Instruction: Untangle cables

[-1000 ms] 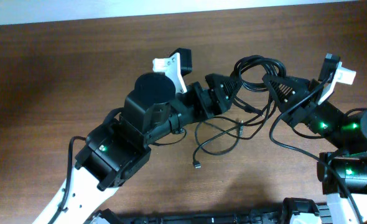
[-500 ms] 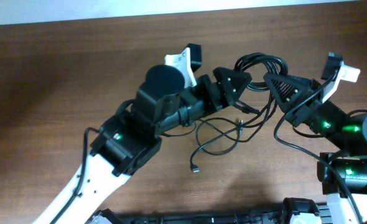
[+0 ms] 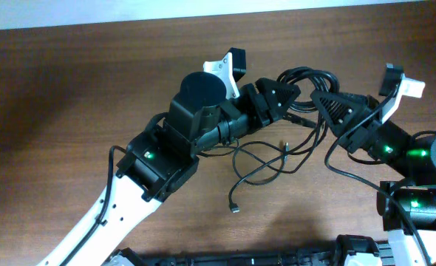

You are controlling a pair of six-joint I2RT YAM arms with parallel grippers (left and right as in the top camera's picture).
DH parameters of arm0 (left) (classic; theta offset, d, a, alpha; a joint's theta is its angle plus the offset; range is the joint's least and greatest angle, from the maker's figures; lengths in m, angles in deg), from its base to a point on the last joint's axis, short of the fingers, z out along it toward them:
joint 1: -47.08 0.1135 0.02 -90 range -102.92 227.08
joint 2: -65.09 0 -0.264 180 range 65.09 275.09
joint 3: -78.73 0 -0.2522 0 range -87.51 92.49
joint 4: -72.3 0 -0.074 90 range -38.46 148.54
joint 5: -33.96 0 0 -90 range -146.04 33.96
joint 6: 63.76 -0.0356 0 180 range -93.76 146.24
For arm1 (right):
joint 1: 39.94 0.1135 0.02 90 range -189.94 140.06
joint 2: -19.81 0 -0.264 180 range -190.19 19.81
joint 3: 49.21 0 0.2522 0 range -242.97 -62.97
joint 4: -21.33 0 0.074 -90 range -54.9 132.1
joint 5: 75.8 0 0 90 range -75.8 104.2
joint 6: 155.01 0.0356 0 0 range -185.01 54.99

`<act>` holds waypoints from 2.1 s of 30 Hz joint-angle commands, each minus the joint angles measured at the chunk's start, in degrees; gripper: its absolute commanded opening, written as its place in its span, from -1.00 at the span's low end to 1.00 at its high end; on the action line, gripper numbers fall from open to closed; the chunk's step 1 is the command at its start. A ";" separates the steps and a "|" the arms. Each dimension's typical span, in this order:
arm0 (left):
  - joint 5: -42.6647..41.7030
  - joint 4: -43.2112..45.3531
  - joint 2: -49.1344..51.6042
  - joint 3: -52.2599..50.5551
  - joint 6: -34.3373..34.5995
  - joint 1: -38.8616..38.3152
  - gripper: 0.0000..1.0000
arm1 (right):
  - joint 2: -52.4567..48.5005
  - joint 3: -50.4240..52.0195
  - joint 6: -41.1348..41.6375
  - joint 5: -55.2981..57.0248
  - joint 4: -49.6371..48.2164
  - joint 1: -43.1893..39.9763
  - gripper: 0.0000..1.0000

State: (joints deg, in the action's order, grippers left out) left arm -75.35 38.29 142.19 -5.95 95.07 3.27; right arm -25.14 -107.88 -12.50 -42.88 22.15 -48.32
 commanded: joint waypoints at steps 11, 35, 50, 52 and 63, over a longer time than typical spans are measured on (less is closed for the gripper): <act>1.14 1.79 0.79 0.90 0.15 -0.09 -0.53 | 0.24 -0.33 0.74 -4.00 -0.85 -0.26 -0.92; 3.04 -0.22 0.79 0.90 -44.76 0.13 -1.00 | 0.22 -0.33 -18.75 -4.00 -0.79 -0.26 0.18; 5.86 -0.48 0.66 0.90 -49.05 0.96 -1.00 | -0.55 -0.33 -26.82 -3.98 3.32 -0.28 -0.92; 5.90 -1.29 0.66 0.90 -49.03 1.75 -1.00 | -0.52 -0.33 -26.82 -3.93 3.30 -0.28 -0.92; 17.27 -11.45 0.35 0.90 -32.04 8.76 -1.00 | -0.52 -0.33 -26.53 1.01 3.37 -0.37 -0.92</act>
State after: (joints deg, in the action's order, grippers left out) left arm -69.91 30.21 143.00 -5.41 54.86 6.72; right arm -26.59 -107.74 -39.06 -46.66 26.32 -47.90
